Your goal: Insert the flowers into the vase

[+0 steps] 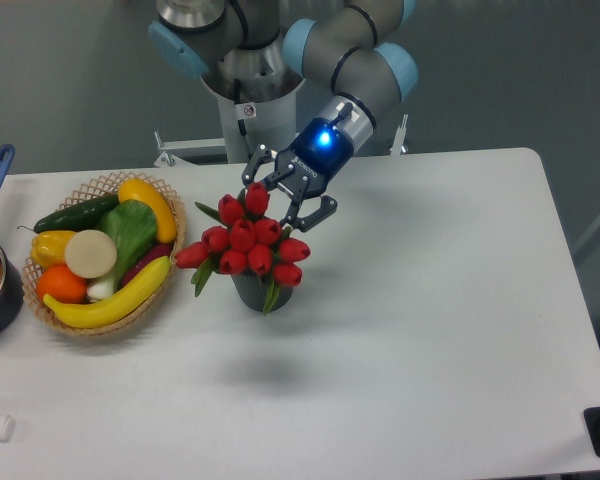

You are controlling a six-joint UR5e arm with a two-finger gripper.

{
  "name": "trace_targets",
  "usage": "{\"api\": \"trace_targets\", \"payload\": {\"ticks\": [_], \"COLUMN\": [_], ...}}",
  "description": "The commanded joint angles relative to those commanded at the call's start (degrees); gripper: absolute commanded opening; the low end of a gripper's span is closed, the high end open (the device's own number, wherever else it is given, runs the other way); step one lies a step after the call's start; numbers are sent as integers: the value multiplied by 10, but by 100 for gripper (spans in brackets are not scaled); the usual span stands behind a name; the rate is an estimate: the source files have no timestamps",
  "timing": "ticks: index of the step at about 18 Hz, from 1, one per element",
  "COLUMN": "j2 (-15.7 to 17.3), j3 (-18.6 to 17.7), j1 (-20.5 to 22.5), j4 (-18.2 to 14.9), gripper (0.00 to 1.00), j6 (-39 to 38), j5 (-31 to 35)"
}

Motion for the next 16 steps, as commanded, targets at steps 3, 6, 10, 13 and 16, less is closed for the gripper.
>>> {"api": "trace_targets", "payload": {"ticks": [3,6,10,13,16], "j2": [10,38,61,75,97], "j3": [-2,-4,-6,1,22], "j1": [7,10,19,25,35], "j4": [0,-1,-2,-1,-2], "gripper": [100,100,100,100,100], "j6": [25,27,26,26,26], "j5": [38,116,165,175,242]}}
